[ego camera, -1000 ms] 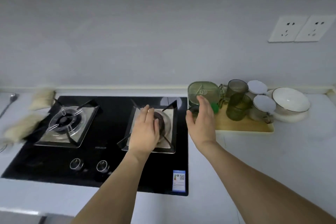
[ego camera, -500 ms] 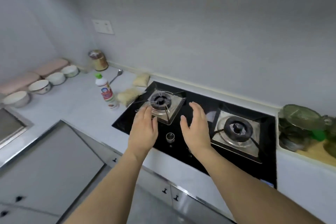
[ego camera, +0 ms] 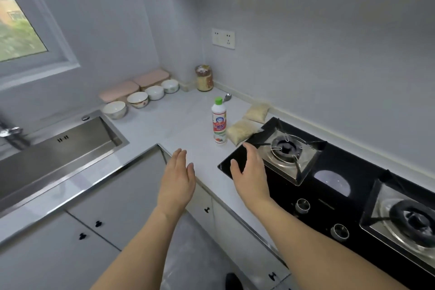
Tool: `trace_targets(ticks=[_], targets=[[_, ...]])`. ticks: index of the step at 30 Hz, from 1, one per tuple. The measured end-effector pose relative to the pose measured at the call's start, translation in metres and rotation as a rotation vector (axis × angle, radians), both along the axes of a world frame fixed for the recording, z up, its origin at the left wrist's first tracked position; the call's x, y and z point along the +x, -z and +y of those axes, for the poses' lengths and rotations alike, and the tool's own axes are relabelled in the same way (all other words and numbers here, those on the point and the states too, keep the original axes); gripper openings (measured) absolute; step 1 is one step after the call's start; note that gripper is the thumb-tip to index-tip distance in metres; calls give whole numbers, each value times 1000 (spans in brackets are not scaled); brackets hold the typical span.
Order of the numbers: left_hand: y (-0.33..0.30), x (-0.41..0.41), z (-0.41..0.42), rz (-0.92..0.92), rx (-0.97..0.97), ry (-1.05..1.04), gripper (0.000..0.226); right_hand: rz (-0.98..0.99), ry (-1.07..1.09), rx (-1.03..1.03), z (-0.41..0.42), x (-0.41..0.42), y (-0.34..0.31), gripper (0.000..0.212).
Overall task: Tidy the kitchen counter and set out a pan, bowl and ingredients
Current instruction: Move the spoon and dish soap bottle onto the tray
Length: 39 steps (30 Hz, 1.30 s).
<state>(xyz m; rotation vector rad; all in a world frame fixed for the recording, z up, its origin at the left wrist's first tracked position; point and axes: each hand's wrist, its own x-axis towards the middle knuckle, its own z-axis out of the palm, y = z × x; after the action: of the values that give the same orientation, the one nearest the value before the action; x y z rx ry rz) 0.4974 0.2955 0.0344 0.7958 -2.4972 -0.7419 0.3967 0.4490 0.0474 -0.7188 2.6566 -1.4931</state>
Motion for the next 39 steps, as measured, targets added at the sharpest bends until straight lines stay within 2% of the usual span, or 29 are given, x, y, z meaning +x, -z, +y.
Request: trace_targets(ticks=[12, 21, 23, 28, 31, 35, 39], targets=[[13, -98, -127, -79, -1, 4, 44, -242, 147, -146, -133, -121, 32, 71], [22, -167, -186, -71, 11, 38, 43, -299, 183, -39, -191, -195, 69, 100], [27, -179, -200, -85, 27, 40, 43, -301, 175, -58, -197, -204, 76, 96], [40, -215, -237, -136, 68, 80, 44, -281, 163, -78, -222, -225, 67, 55], [47, -248, -264, -178, 93, 117, 44, -219, 196, -189, -245, -244, 41, 42], [51, -299, -300, -233, 100, 223, 42, -168, 294, -301, -266, -279, 5, 40], [53, -355, -331, -233, 84, 313, 40, -153, 418, -331, -276, -308, -6, 42]])
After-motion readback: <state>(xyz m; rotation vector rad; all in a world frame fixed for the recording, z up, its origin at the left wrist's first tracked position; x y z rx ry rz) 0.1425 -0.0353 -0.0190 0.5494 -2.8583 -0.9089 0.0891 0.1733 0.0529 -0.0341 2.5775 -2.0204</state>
